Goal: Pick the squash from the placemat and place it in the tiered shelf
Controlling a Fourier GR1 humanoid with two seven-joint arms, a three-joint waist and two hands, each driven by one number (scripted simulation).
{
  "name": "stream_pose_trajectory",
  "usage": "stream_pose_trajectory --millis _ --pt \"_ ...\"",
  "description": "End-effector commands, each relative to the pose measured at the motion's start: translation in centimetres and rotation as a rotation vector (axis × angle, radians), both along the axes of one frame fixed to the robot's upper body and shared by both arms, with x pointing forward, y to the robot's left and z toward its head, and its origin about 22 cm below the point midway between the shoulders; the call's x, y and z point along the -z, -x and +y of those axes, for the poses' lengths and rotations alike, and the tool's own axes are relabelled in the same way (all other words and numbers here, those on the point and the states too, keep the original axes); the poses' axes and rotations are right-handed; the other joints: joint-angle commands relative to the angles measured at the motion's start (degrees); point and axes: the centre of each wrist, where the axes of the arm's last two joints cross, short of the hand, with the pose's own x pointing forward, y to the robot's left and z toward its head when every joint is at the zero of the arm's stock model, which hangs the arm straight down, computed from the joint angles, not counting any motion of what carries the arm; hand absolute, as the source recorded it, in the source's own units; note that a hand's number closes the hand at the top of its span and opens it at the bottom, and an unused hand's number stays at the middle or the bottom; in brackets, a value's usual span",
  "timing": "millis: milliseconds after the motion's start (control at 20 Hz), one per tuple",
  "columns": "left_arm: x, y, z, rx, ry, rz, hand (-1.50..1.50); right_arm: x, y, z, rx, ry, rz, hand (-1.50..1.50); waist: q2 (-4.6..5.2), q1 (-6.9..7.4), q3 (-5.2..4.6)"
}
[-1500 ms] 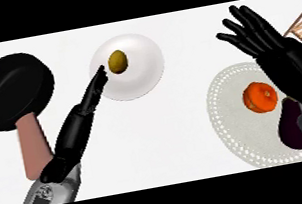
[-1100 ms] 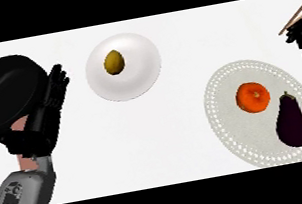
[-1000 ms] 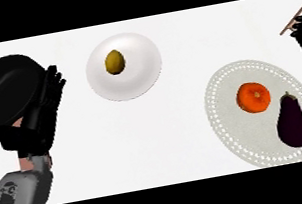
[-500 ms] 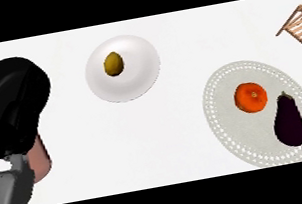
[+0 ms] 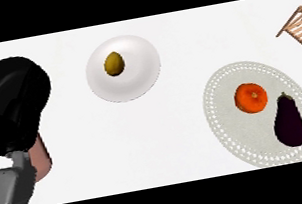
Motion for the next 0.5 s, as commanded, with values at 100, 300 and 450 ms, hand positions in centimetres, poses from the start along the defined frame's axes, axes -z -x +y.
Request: stream_pose_trajectory --millis 100,300,450 --pt "1.2 -0.7 -0.8 0.0 0.006 -0.008 0.0 -2.1 -0.6 5.4 -0.015 0.354 0.001 -1.5 0.09 -0.37 0.04" --pt "-1.7 -0.2 0.7 -0.004 0.015 0.007 0.0 0.9 -1.6 8.2 0.005 0.363 0.044 -1.5 0.03 0.15 0.16" --pt "1.0 0.0 1.1 0.013 0.004 0.013 0.0 0.9 -0.4 12.5 -0.025 0.407 0.066 -1.5 -0.07 -0.48 0.1"
